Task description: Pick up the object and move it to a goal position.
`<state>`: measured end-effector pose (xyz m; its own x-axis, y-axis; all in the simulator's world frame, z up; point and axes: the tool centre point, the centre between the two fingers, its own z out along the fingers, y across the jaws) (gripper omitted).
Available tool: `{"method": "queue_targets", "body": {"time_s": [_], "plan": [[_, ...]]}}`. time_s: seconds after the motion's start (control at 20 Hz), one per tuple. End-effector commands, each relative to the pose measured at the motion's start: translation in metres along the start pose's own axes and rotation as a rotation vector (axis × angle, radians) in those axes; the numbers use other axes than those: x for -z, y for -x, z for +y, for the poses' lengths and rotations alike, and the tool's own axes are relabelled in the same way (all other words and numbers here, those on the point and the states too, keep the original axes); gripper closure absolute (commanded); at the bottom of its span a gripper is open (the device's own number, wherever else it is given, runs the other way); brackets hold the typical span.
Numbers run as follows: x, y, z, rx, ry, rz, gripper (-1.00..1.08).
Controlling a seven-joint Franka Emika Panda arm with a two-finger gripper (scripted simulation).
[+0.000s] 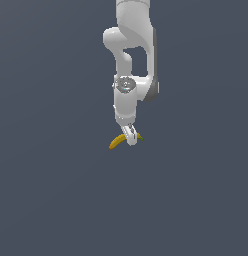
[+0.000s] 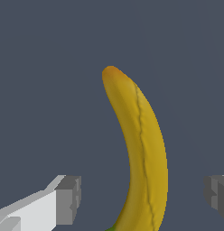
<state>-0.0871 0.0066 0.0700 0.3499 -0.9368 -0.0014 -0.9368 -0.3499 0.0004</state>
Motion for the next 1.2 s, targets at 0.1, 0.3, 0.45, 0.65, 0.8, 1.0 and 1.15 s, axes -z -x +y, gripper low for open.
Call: {"method": "queue_targets", "body": {"time_s": [0.1,0.3,0.45,0.65,0.8,1.0,1.15], "plan": [[-0.001,0.001,0.002,-0.023,0.0,0.001,-0.92],[-0.002,0.001,0.002,-0.02,0.0,0.001,-0.92],[-0.008,0.001,0.002,-0.021,0.0,0.001,-0.92],[-0.024,0.001,0.002,-0.022,0.0,0.001,-0.92],[-0.038,0.001,0.003,-0.023,0.0,0.001,-0.92],[-0.049,0.001,0.003,-0.024,0.0,0.001,-0.92],[-0.051,0.001,0.002,-0.024,0.0,0.001,-0.92]]}}
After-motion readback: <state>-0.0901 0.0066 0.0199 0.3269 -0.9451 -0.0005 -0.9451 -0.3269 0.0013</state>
